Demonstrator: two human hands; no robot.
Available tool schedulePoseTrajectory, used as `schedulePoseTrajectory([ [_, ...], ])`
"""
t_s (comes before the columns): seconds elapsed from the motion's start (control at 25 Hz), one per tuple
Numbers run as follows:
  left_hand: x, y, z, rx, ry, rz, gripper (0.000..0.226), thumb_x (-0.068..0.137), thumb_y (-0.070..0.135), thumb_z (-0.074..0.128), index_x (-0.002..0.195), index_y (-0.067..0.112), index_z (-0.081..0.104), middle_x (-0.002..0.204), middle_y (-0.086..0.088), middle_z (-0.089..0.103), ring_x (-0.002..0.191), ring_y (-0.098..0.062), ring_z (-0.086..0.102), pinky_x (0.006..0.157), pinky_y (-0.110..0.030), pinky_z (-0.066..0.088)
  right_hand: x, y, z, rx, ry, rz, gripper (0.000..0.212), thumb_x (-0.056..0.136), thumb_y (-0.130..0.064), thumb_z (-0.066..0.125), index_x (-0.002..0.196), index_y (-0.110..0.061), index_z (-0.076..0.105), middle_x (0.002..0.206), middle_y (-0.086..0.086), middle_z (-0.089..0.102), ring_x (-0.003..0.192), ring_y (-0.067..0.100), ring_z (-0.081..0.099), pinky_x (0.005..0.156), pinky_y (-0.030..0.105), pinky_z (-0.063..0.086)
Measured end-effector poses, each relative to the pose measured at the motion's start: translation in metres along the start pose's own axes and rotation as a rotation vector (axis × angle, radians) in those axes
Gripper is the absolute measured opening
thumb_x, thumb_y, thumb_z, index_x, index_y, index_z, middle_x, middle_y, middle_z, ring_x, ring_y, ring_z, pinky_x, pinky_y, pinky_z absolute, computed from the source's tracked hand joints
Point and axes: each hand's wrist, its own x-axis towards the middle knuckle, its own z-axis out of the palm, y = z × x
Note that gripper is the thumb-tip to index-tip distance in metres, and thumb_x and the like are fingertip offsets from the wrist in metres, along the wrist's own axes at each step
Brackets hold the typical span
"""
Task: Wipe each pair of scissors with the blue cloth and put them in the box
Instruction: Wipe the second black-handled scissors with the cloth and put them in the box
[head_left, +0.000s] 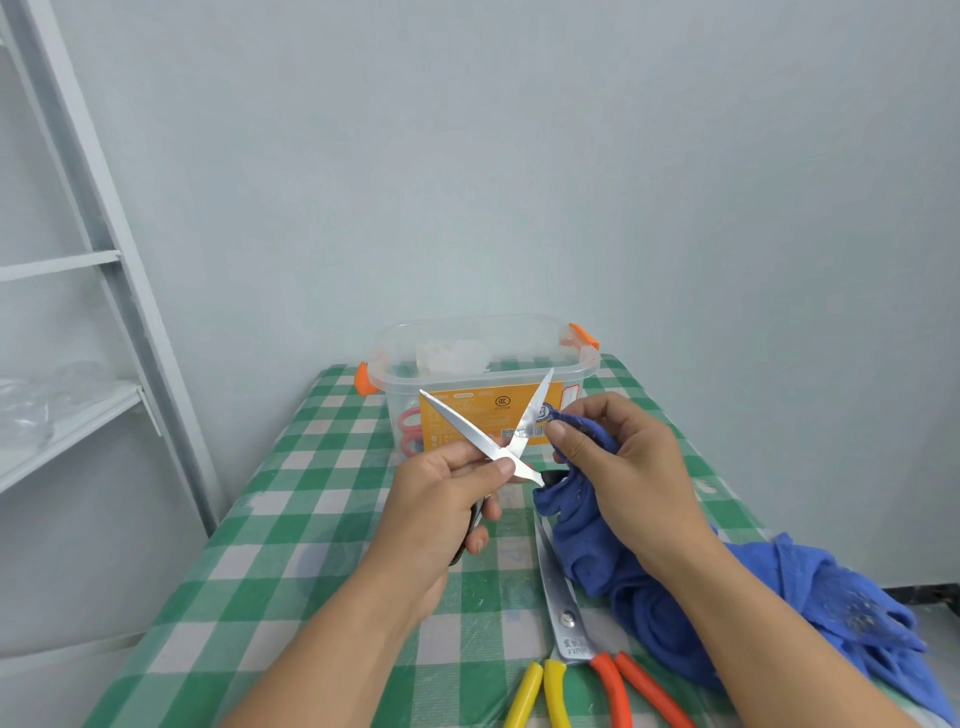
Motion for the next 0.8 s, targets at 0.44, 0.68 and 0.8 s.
schedulePoseTrajectory([
  [0.44, -0.001, -0.002, 0.0, 0.02, -0.007, -0.018, 0.009, 0.089, 0.005, 0.07, 0.093, 0.009, 0.077, 0.079, -0.005, 0.066, 0.054, -0.011, 0.049, 0.037, -0.021, 0.03, -0.004, 0.01, 0.006, -0.137, -0.087, -0.027, 0.017, 0.093, -0.003, 0.067, 0.095, -0.018, 0.075, 0.091, -0.006, 0.074, 0.088, 0.008, 0.068, 0.079, 0.022, 0.052],
  [0.68, 0.0, -0.003, 0.001, 0.035, 0.008, -0.021, 0.009, 0.09, 0.005, 0.069, 0.092, 0.009, 0.077, 0.077, -0.004, 0.067, 0.054, -0.011, 0.047, 0.037, -0.021, 0.03, -0.003, 0.011, 0.004, -0.297, -0.083, -0.076, 0.017, 0.089, -0.01, 0.074, 0.086, -0.026, 0.073, 0.08, -0.013, 0.072, 0.08, 0.009, 0.067, 0.077, 0.036, 0.055],
  [0.8, -0.001, -0.002, 0.002, 0.046, 0.0, -0.014, 0.01, 0.091, 0.006, 0.068, 0.095, 0.009, 0.077, 0.082, -0.007, 0.072, 0.054, -0.01, 0.046, 0.038, -0.02, 0.03, -0.006, 0.011, 0.007, -0.323, -0.086, -0.11, 0.014, 0.087, -0.016, 0.071, 0.084, -0.029, 0.073, 0.085, -0.013, 0.071, 0.087, 0.012, 0.067, 0.08, 0.041, 0.055],
])
